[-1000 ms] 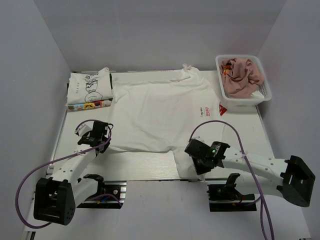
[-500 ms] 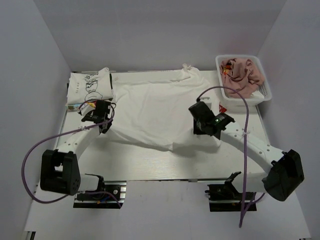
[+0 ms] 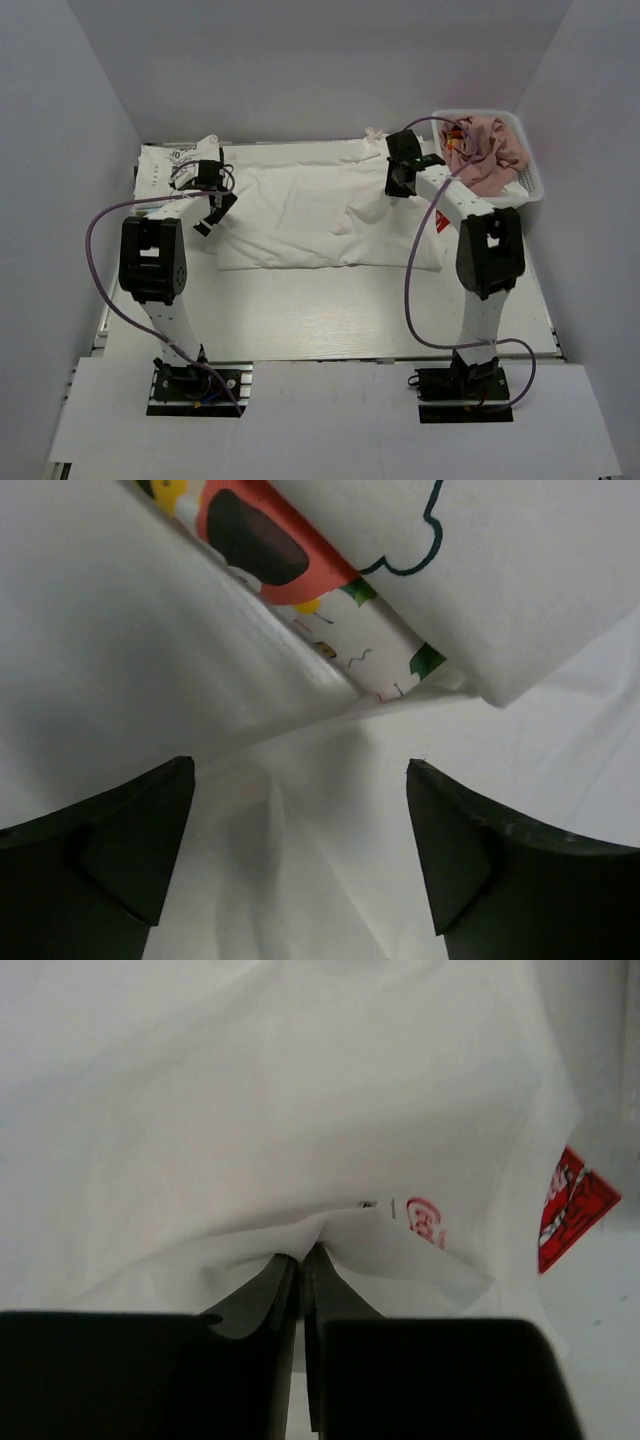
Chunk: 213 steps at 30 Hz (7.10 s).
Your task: Fold and stack the t-shirts
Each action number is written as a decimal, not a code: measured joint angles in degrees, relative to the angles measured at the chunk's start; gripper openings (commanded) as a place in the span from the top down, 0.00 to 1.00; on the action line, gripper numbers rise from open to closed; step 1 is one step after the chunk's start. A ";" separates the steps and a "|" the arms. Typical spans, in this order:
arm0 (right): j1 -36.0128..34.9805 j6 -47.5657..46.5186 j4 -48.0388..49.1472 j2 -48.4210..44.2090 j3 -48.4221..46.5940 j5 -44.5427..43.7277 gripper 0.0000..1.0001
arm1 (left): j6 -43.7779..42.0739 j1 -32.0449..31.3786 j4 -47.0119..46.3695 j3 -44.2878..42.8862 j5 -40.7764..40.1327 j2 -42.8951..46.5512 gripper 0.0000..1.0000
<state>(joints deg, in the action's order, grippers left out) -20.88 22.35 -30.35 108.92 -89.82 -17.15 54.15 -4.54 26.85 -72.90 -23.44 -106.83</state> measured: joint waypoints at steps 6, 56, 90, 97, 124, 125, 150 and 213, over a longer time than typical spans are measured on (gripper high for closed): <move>2.03 -3.50 -1.66 15.15 -17.55 -1.95 0.15 | -4.26 0.63 -2.64 -0.87 3.04 -2.34 0.00; -0.52 5.42 1.81 -49.51 48.92 15.37 0.10 | -9.40 -3.54 3.52 27.02 21.57 41.53 0.00; 7.80 -9.09 11.28 18.95 -19.80 5.22 0.10 | -17.07 -2.34 4.83 -30.08 15.23 -22.93 0.27; 8.07 -9.81 13.94 23.02 -20.81 5.73 0.10 | -14.38 -2.45 5.77 -33.99 15.39 -25.86 0.67; 8.07 -2.29 24.02 -1.31 7.80 8.07 1.00 | -15.28 -3.39 6.12 -19.54 14.82 -12.37 1.00; 8.07 -1.77 24.85 -5.75 11.13 7.91 1.00 | -15.72 -3.54 6.16 -19.34 14.67 -10.97 1.00; 8.11 6.12 12.48 -51.08 44.70 6.71 1.00 | -19.47 -6.73 3.96 9.22 2.51 17.35 1.00; 4.09 -10.25 5.90 39.34 -41.97 28.20 0.10 | -15.32 -37.35 23.39 22.40 37.33 14.32 0.00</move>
<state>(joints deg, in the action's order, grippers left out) -16.80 12.10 -24.45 148.27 -131.79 11.05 38.83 -41.89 50.24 -50.50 13.89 -92.51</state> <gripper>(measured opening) 0.900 0.997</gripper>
